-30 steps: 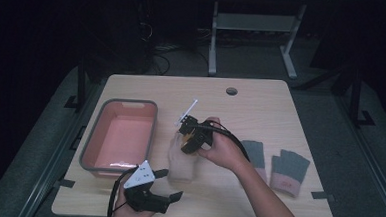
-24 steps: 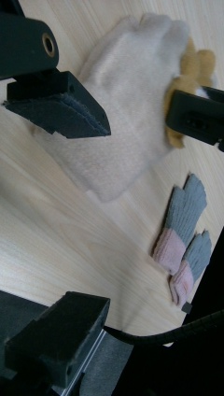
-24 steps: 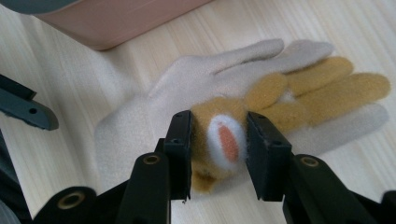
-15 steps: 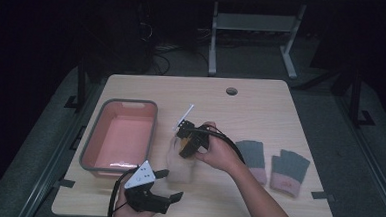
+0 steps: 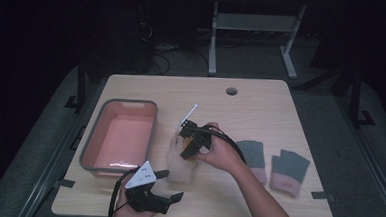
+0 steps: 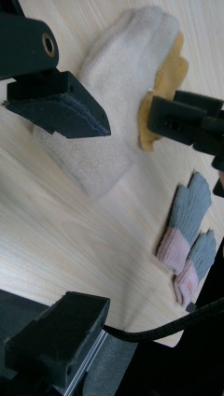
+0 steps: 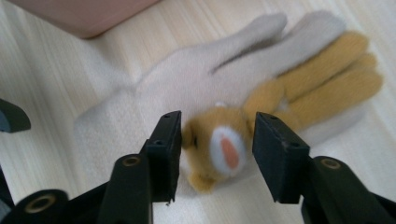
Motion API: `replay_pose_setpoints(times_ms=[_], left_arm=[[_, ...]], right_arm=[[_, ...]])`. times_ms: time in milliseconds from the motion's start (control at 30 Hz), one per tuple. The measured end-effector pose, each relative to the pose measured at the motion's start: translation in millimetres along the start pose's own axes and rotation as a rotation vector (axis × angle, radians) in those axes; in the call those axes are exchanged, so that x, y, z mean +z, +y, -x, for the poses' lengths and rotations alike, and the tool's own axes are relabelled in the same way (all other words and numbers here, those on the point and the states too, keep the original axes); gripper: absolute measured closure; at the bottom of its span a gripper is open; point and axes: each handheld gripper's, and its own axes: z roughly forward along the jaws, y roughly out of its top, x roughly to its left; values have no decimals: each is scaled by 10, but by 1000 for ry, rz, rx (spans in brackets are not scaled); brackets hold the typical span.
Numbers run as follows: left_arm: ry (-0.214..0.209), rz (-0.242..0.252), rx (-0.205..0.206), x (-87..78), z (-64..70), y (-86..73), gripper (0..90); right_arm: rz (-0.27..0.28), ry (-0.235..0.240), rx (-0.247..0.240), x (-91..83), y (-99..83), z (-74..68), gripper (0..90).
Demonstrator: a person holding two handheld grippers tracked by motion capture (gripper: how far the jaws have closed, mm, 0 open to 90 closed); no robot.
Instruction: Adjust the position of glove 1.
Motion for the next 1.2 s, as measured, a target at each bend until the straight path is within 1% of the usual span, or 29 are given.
replay_pose_setpoints(times_ms=[167, 367, 600, 667, 733, 900, 1000, 1100, 1200], left_arm=[[-3, -4, 0, 2, 9, -1, 147], [-4, -1, 3, -4, 4, 1, 146], [-5, -3, 5, -3, 5, 1, 147], [-5, -3, 4, -1, 7, 0, 147], [-6, -2, 6, 3, 10, 0, 147], [-9, -7, 7, 4, 19, 1, 147], [-8, -7, 7, 6, 21, 1, 147], [-8, -10, 8, 8, 17, 0, 147], [-8, -8, 3, 13, 16, -1, 149]], right_arm=[[7, -11, -17, -15, 82, -29, 461], [-1, -20, -40, 91, 188, -77, 389], [-4, -40, -54, 170, 281, -85, 361], [-14, -39, -52, 202, 297, -83, 360], [-33, -48, -56, 255, 305, -94, 352], [-65, -76, -85, 370, 323, -123, 326], [-88, -101, -117, 430, 323, -147, 319], [-93, -112, -141, 442, 313, -163, 321], [-98, -114, -153, 436, 290, -156, 322]])
